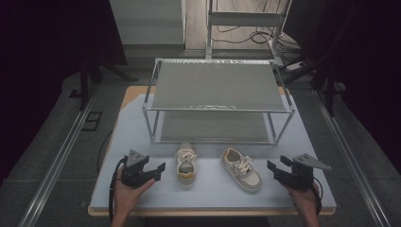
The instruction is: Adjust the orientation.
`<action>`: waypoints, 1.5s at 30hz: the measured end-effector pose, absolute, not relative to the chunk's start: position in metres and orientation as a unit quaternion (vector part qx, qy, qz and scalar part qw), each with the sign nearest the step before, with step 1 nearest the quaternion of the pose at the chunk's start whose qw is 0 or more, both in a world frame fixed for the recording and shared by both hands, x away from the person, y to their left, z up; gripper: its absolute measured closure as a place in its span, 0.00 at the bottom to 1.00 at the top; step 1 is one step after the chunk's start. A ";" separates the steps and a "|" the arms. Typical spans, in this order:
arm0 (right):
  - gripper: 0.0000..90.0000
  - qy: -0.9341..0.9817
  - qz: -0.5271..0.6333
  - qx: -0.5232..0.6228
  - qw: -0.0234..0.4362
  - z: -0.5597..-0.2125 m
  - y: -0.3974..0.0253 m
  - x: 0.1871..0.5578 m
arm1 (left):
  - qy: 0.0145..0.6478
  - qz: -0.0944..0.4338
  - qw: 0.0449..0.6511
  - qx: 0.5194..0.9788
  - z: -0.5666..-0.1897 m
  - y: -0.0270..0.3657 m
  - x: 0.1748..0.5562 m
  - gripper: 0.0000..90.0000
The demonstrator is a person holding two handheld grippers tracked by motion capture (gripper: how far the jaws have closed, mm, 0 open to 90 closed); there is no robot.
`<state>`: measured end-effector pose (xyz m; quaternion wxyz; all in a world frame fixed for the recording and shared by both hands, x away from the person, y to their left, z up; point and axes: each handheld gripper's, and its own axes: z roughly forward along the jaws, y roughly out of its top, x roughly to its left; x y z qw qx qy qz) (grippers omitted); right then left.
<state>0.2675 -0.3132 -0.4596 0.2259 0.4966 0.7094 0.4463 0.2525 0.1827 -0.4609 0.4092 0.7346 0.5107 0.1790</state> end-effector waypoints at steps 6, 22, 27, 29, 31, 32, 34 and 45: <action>0.70 0.725 0.477 0.448 0.216 -0.445 -0.302 0.256 | 0.507 0.182 0.413 0.734 -0.457 0.185 0.243 0.34; 1.00 0.802 0.499 0.316 0.092 -0.442 -0.199 0.249 | 0.506 0.151 0.416 0.740 -0.456 0.189 0.237 0.32; 1.00 0.815 0.490 0.298 0.080 -0.449 -0.174 0.254 | 0.508 0.149 0.416 0.739 -0.456 0.192 0.237 0.32; 0.99 0.823 0.480 0.294 0.079 -0.451 -0.159 0.257 | 0.510 0.150 0.416 0.738 -0.456 0.194 0.237 0.32; 0.99 0.826 0.477 0.291 0.080 -0.452 -0.155 0.258 | 0.511 0.149 0.417 0.737 -0.456 0.194 0.237 0.32; 1.00 0.828 0.473 0.290 0.081 -0.454 -0.150 0.258 | 0.511 0.148 0.416 0.737 -0.457 0.195 0.237 0.32; 0.99 0.836 0.458 0.292 0.085 -0.460 -0.140 0.259 | 0.510 0.146 0.417 0.738 -0.458 0.194 0.237 0.32; 0.99 0.867 0.409 0.266 0.096 -0.489 -0.100 0.260 | 0.511 0.141 0.419 0.737 -0.457 0.196 0.237 0.32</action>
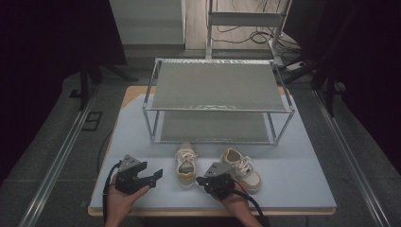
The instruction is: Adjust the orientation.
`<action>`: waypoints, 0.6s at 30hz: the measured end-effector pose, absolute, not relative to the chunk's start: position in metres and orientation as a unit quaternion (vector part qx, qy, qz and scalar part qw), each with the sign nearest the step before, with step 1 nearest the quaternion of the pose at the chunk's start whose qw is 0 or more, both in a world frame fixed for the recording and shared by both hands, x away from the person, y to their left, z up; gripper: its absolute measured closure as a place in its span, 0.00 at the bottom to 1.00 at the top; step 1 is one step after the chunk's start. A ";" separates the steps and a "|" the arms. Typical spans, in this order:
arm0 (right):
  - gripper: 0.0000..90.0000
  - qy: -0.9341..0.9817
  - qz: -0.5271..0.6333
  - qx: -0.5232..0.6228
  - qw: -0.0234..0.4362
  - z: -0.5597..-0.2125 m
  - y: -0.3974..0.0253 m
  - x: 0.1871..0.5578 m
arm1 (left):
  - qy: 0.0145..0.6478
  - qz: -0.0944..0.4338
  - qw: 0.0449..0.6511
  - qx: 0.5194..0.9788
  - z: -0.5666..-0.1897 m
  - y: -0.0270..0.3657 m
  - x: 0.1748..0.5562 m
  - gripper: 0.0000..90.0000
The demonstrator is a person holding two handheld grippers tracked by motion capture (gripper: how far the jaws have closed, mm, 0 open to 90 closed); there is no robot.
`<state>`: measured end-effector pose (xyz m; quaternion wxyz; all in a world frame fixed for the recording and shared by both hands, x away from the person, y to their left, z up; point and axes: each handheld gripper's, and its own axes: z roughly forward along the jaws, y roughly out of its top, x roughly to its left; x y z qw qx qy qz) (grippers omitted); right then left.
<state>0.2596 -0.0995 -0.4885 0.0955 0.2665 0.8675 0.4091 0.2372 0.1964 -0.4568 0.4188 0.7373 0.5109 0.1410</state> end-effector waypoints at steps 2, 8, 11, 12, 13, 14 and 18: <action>0.99 0.867 0.410 0.265 0.098 -0.490 -0.098 0.259 | 0.512 0.141 0.420 0.736 -0.457 0.198 0.237 0.32; 0.99 0.865 0.417 0.263 0.093 -0.491 -0.095 0.258 | 0.513 0.138 0.422 0.735 -0.456 0.202 0.236 0.32; 0.99 0.865 0.421 0.258 0.089 -0.492 -0.092 0.257 | 0.514 0.134 0.423 0.734 -0.456 0.202 0.236 0.32; 0.99 0.866 0.422 0.256 0.083 -0.492 -0.089 0.258 | 0.514 0.134 0.423 0.734 -0.456 0.202 0.236 0.32; 0.99 0.866 0.424 0.253 0.079 -0.492 -0.086 0.258 | 0.514 0.134 0.423 0.734 -0.456 0.202 0.236 0.32; 0.99 0.867 0.424 0.248 0.080 -0.493 -0.083 0.257 | 0.513 0.135 0.424 0.734 -0.456 0.203 0.236 0.32; 0.99 0.871 0.426 0.235 0.075 -0.493 -0.071 0.258 | 0.517 0.135 0.426 0.730 -0.455 0.206 0.235 0.32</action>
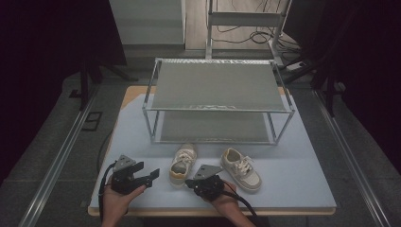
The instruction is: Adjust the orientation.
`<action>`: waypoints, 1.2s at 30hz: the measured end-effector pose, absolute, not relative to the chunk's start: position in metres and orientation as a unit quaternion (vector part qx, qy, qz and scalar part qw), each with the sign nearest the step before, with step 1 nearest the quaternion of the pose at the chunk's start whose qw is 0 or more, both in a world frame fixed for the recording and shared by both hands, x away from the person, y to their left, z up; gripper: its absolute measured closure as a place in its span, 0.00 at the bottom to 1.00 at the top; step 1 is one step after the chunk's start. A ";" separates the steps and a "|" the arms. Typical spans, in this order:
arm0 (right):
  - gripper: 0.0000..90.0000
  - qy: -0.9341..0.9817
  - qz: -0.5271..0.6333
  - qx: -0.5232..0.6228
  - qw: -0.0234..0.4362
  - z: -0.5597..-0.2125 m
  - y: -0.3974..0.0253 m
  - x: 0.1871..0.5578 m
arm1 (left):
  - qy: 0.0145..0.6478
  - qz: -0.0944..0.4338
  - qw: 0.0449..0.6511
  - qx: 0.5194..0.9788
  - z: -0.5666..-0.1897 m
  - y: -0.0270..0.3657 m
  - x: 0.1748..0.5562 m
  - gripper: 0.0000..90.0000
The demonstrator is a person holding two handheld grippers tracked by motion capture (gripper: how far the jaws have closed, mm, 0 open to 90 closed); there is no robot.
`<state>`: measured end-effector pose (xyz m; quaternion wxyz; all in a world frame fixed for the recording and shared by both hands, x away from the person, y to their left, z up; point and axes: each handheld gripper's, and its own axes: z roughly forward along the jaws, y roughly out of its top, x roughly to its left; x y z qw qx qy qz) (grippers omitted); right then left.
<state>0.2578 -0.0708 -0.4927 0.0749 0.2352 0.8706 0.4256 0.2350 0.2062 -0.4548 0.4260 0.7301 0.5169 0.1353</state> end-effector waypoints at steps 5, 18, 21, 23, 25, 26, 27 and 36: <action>0.99 0.869 0.432 0.231 0.070 -0.495 -0.057 0.259 | 0.520 0.134 0.429 0.727 -0.455 0.210 0.235 0.32; 0.98 0.849 0.453 0.257 0.093 -0.477 -0.102 0.245 | 0.517 0.132 0.433 0.726 -0.454 0.210 0.234 0.32; 0.98 0.831 0.464 0.286 0.109 -0.470 -0.137 0.235 | 0.517 0.132 0.433 0.726 -0.454 0.210 0.233 0.32; 0.98 0.825 0.464 0.299 0.120 -0.468 -0.153 0.228 | 0.517 0.131 0.433 0.727 -0.454 0.210 0.232 0.32; 0.98 0.820 0.463 0.313 0.126 -0.469 -0.170 0.222 | 0.517 0.131 0.432 0.727 -0.454 0.209 0.233 0.32; 0.98 0.817 0.463 0.318 0.128 -0.470 -0.176 0.220 | 0.516 0.131 0.433 0.728 -0.454 0.208 0.233 0.32; 0.98 0.814 0.462 0.325 0.132 -0.471 -0.186 0.217 | 0.515 0.131 0.432 0.728 -0.454 0.208 0.233 0.32; 0.98 0.800 0.458 0.362 0.135 -0.480 -0.226 0.209 | 0.516 0.129 0.427 0.731 -0.457 0.207 0.234 0.31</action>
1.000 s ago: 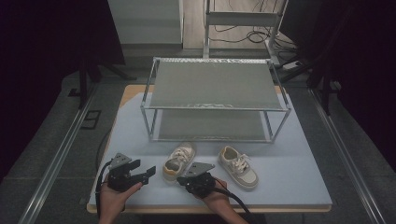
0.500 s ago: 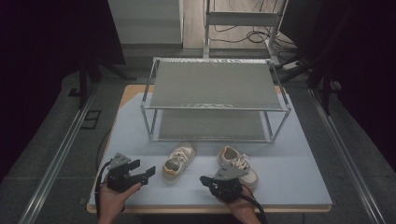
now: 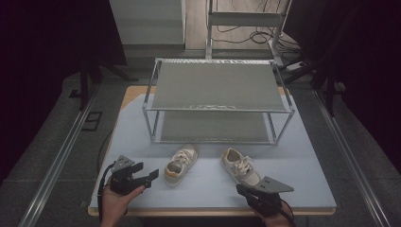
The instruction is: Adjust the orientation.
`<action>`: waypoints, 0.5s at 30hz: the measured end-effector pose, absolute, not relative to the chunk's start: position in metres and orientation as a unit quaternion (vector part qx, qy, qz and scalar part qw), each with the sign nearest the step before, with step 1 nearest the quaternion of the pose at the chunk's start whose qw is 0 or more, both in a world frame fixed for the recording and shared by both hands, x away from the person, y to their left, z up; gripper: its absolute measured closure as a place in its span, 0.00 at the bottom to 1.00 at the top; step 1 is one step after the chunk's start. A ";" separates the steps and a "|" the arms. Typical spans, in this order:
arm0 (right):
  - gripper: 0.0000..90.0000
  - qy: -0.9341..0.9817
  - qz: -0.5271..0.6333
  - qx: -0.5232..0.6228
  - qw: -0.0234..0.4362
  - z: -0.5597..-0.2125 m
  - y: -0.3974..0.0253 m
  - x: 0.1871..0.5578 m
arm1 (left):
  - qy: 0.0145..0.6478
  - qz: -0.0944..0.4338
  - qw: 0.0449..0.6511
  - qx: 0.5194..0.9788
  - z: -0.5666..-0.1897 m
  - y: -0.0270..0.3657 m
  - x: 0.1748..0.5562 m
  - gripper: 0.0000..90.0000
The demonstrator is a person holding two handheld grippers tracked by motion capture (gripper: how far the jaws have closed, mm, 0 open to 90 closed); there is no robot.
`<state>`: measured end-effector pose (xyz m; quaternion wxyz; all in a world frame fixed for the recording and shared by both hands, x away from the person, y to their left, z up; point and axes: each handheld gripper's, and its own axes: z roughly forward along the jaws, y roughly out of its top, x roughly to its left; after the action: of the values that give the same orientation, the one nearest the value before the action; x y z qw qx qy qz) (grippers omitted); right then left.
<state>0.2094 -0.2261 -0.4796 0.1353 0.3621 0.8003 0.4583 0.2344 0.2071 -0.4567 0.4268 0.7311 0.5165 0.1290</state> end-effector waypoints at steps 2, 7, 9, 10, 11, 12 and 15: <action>0.98 0.799 0.457 0.366 0.136 -0.480 -0.231 0.209 | 0.516 0.129 0.427 0.732 -0.457 0.207 0.234 0.31; 0.98 0.800 0.446 0.376 0.138 -0.485 -0.235 0.213 | 0.515 0.129 0.427 0.732 -0.457 0.207 0.234 0.31; 0.98 0.800 0.441 0.383 0.139 -0.489 -0.238 0.216 | 0.516 0.129 0.426 0.732 -0.457 0.208 0.234 0.31; 0.98 0.800 0.441 0.383 0.139 -0.489 -0.238 0.216 | 0.516 0.129 0.426 0.732 -0.457 0.208 0.234 0.31; 0.99 0.798 0.444 0.386 0.130 -0.491 -0.241 0.218 | 0.516 0.129 0.425 0.733 -0.457 0.208 0.234 0.31; 0.99 0.798 0.444 0.386 0.130 -0.491 -0.241 0.218 | 0.516 0.129 0.425 0.733 -0.457 0.208 0.234 0.31; 0.99 0.796 0.448 0.389 0.123 -0.491 -0.245 0.219 | 0.516 0.129 0.425 0.733 -0.457 0.208 0.234 0.31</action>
<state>0.2191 -0.2446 -0.4911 0.1230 0.3893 0.7956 0.4476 0.2342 0.2079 -0.4574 0.4249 0.7325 0.5159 0.1292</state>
